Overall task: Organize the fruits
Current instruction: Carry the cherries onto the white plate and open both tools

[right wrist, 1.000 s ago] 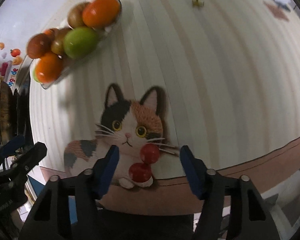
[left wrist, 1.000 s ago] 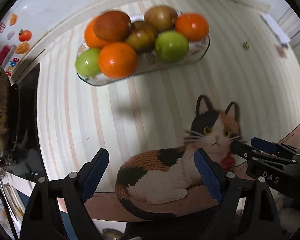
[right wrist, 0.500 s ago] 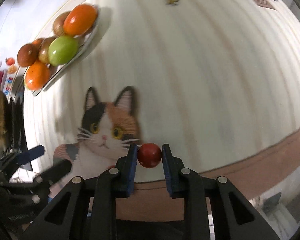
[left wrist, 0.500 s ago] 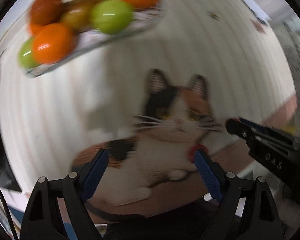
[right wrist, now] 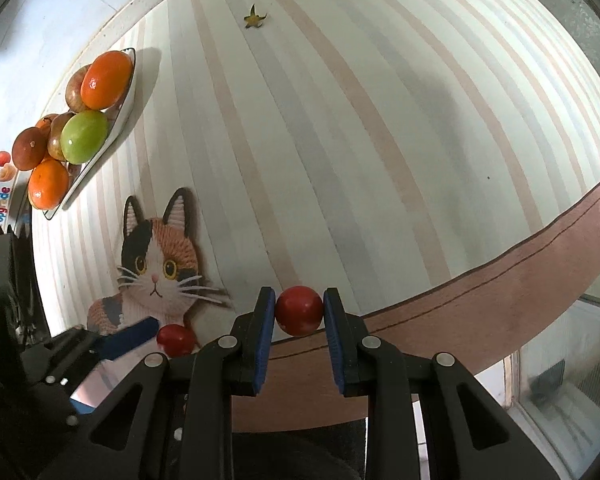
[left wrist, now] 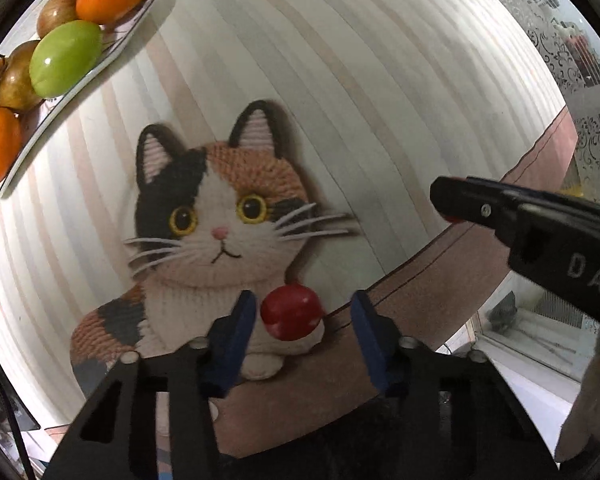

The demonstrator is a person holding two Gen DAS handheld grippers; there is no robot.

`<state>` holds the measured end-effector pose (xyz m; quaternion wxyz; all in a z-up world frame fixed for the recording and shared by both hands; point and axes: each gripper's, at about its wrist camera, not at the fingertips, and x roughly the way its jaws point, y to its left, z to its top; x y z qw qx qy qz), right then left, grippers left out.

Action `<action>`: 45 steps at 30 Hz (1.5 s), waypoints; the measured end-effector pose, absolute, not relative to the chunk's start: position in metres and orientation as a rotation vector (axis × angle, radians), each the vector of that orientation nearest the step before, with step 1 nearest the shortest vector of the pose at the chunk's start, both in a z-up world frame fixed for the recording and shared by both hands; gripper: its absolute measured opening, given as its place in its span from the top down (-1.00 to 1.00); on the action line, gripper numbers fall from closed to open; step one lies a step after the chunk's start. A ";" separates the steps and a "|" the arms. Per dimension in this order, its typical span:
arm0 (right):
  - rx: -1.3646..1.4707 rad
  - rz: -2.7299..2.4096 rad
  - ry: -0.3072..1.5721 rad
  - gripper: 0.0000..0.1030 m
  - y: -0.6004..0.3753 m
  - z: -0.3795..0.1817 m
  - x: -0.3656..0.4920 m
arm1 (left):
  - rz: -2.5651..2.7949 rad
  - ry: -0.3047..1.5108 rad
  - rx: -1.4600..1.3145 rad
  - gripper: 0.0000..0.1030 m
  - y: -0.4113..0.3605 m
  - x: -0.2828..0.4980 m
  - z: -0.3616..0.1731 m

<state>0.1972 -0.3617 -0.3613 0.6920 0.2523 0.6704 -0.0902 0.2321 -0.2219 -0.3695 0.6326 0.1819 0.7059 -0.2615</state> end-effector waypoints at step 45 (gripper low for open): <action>0.548 0.167 1.268 0.48 -0.291 -0.330 0.352 | -0.455 1.536 -0.180 0.47 -0.132 0.423 -0.298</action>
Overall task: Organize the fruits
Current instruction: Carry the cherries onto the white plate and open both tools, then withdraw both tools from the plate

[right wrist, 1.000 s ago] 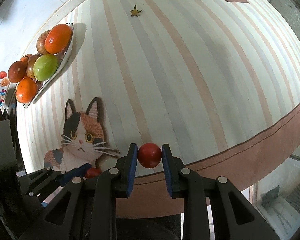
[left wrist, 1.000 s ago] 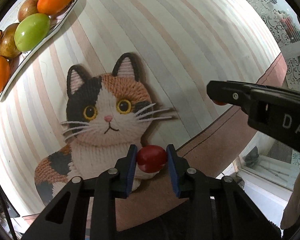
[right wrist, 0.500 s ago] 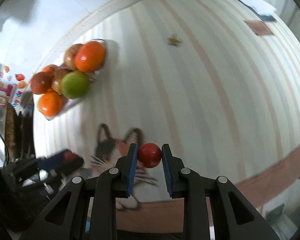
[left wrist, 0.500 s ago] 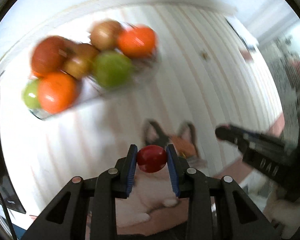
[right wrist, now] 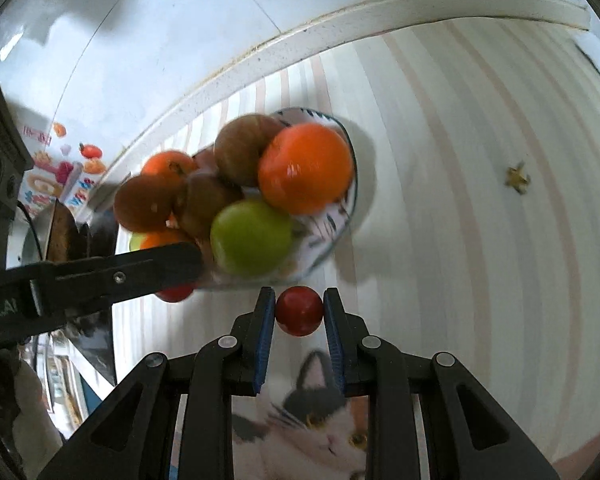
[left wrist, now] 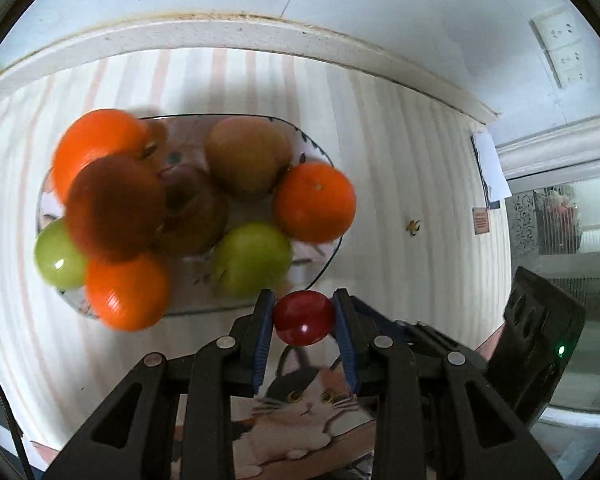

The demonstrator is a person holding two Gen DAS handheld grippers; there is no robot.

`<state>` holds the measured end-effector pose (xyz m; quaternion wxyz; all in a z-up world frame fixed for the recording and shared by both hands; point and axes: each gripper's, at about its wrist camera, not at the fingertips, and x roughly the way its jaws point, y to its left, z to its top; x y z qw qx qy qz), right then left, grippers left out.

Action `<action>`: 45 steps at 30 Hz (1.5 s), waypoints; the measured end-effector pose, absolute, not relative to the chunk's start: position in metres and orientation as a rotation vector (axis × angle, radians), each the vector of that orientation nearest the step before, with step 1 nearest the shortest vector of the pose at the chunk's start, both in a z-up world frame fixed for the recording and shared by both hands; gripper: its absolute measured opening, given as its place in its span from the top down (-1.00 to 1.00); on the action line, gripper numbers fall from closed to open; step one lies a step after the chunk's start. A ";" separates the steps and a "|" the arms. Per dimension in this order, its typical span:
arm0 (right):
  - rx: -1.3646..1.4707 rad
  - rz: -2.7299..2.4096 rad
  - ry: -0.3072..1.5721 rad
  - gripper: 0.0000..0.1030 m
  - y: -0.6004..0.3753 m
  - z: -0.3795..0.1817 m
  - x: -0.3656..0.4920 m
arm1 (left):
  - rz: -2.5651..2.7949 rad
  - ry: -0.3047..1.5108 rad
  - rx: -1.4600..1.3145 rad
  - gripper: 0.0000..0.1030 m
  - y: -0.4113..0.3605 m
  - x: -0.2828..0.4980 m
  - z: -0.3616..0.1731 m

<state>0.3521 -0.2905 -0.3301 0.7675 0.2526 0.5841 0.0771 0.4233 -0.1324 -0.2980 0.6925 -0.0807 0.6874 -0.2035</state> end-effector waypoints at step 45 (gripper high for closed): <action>0.582 0.234 1.219 -0.17 -0.298 -0.342 0.377 | -0.341 1.528 -0.085 -0.12 -0.161 0.436 -0.310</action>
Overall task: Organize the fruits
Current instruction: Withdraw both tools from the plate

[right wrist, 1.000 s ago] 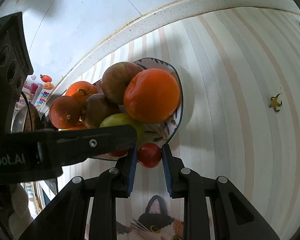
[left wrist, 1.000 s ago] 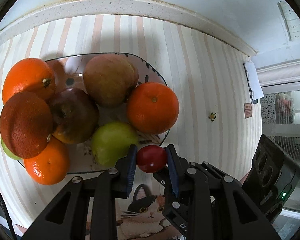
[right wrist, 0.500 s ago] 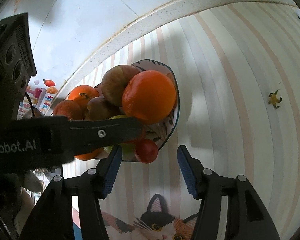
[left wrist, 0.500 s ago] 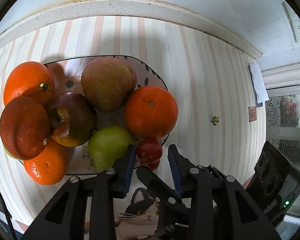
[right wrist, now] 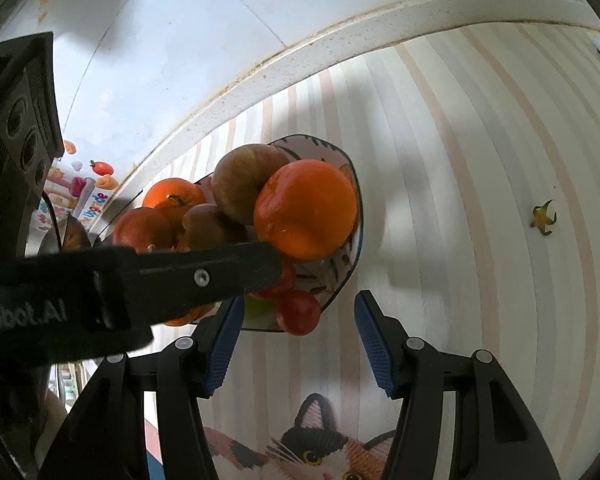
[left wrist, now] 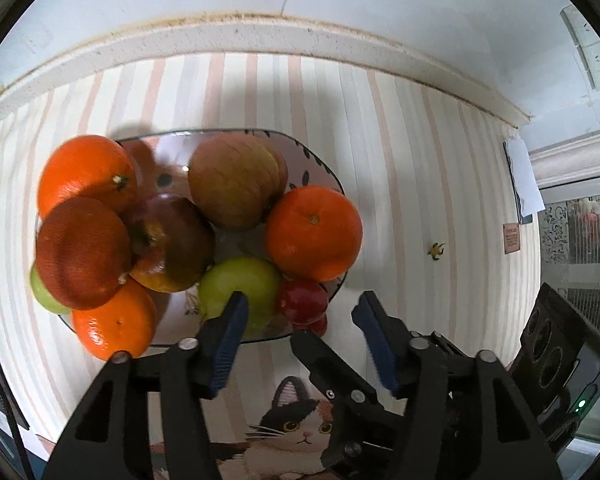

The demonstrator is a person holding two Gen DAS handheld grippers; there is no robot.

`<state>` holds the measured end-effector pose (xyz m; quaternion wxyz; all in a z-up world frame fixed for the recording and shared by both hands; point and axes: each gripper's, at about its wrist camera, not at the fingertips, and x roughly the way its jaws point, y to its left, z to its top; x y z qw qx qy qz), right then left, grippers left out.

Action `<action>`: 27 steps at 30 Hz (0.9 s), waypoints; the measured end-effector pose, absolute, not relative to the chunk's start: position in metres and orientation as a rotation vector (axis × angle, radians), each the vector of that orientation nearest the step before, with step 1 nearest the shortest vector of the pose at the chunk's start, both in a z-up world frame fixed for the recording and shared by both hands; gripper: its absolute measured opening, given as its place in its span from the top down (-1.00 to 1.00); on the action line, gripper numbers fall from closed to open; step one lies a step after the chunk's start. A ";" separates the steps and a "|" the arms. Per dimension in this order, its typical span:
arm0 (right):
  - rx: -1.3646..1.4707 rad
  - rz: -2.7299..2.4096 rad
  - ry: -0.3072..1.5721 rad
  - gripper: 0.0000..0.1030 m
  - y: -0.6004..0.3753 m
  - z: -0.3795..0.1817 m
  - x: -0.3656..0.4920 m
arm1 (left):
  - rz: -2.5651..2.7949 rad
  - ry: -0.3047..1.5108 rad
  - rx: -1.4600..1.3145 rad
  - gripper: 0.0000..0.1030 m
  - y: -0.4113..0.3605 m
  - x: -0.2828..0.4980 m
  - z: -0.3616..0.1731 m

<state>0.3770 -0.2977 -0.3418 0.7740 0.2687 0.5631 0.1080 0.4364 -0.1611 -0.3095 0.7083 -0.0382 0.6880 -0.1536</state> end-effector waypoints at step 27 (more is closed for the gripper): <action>0.211 -0.033 1.173 -0.94 -0.284 -0.207 0.307 | -0.114 1.278 0.076 -0.88 -0.065 0.325 -0.214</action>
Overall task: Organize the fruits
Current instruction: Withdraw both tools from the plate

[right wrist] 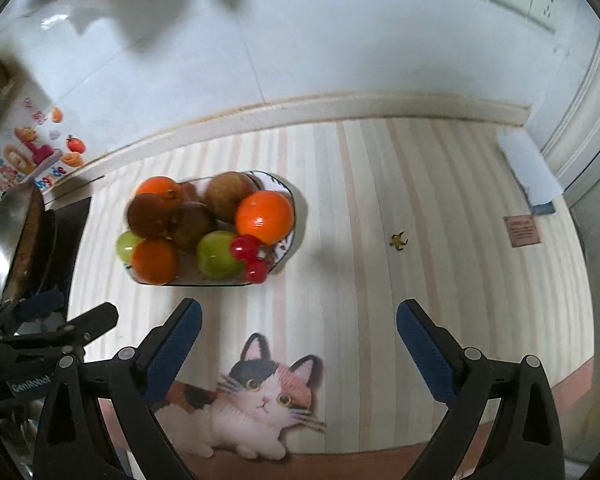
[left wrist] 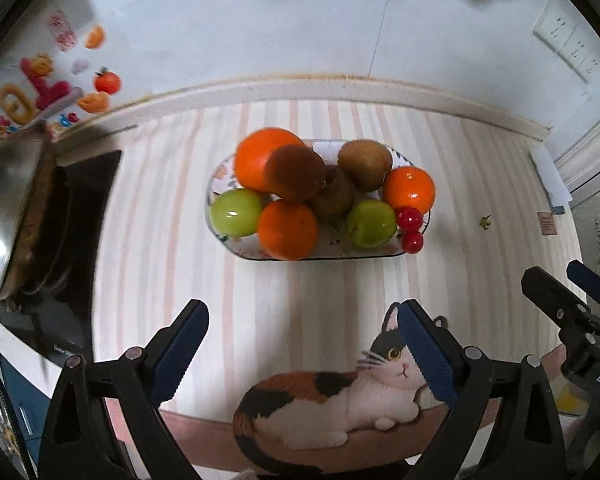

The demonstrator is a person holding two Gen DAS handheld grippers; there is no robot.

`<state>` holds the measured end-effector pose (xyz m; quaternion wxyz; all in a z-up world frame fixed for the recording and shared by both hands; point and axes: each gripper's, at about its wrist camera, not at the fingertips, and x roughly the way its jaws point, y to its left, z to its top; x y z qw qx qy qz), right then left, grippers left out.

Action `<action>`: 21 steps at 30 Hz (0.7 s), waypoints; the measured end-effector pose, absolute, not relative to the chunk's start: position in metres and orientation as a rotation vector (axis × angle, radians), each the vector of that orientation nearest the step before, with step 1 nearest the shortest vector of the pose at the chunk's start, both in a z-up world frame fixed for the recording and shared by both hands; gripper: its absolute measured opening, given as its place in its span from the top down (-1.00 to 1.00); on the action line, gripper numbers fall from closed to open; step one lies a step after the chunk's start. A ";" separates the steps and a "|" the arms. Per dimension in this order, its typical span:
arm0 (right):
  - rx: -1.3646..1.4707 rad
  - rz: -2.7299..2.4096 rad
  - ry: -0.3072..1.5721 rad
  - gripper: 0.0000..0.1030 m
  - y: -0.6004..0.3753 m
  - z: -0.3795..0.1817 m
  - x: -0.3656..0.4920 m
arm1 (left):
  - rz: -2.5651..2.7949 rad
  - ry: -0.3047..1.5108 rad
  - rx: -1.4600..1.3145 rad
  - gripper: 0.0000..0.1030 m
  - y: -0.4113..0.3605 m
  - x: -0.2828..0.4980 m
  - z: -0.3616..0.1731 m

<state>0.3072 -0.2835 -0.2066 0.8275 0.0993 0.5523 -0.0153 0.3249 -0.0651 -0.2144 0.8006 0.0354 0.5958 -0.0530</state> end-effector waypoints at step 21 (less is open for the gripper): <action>0.201 -0.093 0.905 -0.94 -0.221 -0.030 0.074 | -0.144 0.967 0.055 -0.88 -0.014 0.117 -0.059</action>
